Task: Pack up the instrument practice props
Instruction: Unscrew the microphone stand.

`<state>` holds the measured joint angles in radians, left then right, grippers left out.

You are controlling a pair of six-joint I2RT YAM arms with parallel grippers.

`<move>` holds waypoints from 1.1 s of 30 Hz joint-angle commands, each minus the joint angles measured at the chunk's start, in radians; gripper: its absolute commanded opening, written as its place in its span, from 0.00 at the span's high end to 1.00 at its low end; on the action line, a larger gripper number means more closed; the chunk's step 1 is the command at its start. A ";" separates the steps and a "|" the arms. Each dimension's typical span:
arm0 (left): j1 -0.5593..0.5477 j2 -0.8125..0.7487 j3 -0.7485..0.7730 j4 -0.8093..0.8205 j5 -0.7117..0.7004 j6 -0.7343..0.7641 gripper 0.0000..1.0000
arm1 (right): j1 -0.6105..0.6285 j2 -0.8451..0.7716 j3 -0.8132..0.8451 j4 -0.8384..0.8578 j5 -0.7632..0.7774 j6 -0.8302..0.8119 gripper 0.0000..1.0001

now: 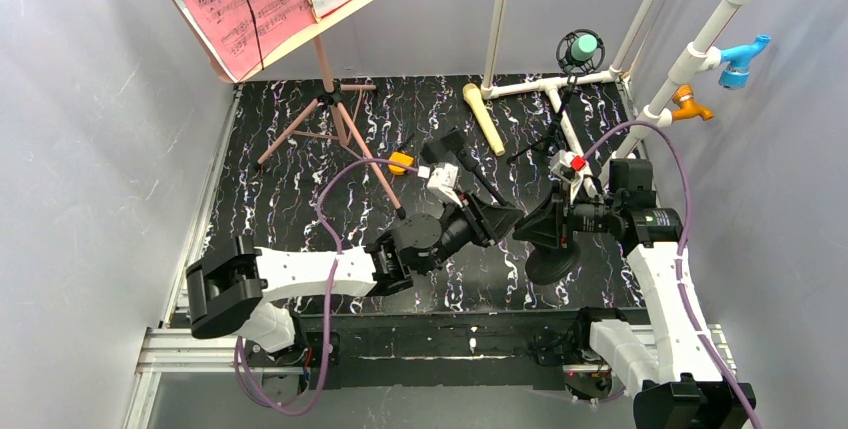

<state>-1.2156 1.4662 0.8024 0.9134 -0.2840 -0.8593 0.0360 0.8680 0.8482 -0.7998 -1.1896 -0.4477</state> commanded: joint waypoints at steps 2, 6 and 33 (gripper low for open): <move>-0.038 -0.107 0.218 -0.393 -0.390 -0.159 1.00 | -0.027 0.006 0.085 0.080 0.215 0.032 0.99; -0.048 -0.069 0.328 -0.518 -0.443 -0.225 1.00 | -0.027 -0.001 0.094 0.072 0.296 0.010 0.99; -0.051 -0.504 -0.207 -0.130 0.112 0.273 0.02 | -0.098 -0.050 0.048 0.046 -0.107 -0.045 0.99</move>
<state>-1.2671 1.0382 0.7528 0.5041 -0.3344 -0.7677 -0.0498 0.8383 0.8856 -0.7681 -1.1301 -0.4751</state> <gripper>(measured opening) 0.981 0.275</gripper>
